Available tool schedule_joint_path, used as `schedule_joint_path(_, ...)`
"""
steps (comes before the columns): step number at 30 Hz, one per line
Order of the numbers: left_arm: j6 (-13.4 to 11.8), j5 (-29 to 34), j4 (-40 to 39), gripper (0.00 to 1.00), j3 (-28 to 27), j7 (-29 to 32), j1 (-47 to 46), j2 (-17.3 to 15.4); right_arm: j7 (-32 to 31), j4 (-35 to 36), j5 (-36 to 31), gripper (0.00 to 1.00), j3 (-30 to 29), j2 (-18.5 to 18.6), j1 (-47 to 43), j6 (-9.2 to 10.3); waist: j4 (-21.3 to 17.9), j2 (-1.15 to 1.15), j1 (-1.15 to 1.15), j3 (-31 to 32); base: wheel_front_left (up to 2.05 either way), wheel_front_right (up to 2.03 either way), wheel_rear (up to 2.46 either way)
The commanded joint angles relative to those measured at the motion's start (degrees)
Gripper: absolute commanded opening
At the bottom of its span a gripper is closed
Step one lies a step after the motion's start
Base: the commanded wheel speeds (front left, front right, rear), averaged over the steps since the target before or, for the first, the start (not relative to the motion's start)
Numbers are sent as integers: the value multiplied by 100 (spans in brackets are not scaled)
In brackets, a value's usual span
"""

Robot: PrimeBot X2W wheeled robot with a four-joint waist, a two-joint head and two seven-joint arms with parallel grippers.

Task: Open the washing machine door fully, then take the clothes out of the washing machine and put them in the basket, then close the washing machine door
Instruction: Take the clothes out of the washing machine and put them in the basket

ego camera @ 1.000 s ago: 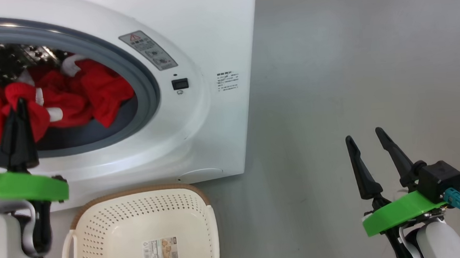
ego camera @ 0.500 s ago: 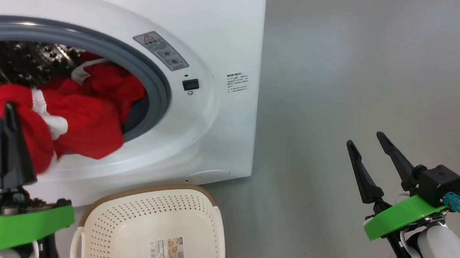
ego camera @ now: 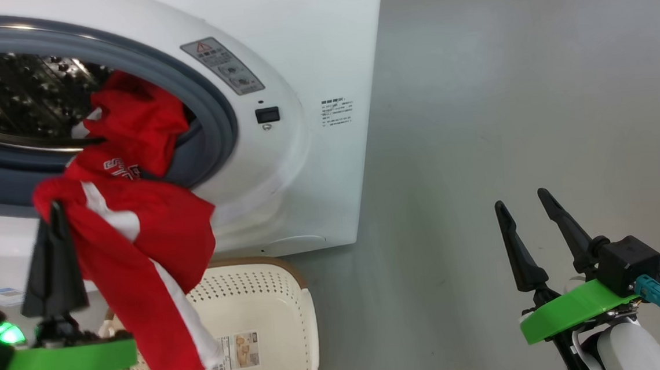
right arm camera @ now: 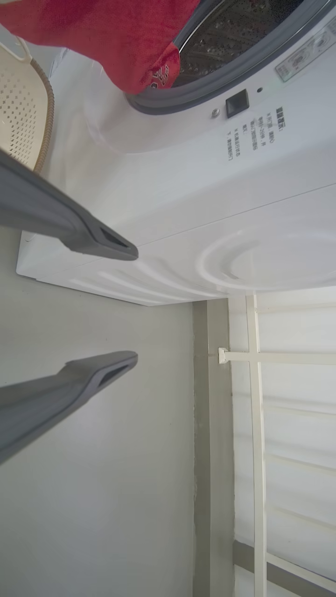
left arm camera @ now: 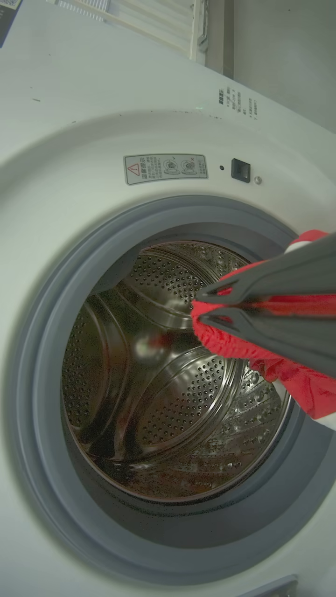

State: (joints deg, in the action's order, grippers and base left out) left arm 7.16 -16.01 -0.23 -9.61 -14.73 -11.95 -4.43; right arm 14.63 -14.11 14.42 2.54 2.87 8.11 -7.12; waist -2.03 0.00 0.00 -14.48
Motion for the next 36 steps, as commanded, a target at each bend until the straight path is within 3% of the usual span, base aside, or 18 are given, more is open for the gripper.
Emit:
schedule_joint_path(1,29,38,111,0,-139,-27,102,-54,37,142,-39,100,135,0,114,-36,-36,0,0,-65,0,0,0)
schedule_joint_path(10,31,98,1049,0,-37,-27,132,29,37,157,-54,100,130,0,204,-36,-84,0,0,-227,0,0,0)
schedule_joint_path(20,32,229,2332,0,12,-27,-76,-65,37,184,-4,100,213,0,365,-36,-185,0,0,-526,0,0,0)
schedule_joint_path(36,33,203,4425,0,563,-27,-644,-299,37,255,41,100,283,0,547,-36,-353,0,0,-982,0,0,0)
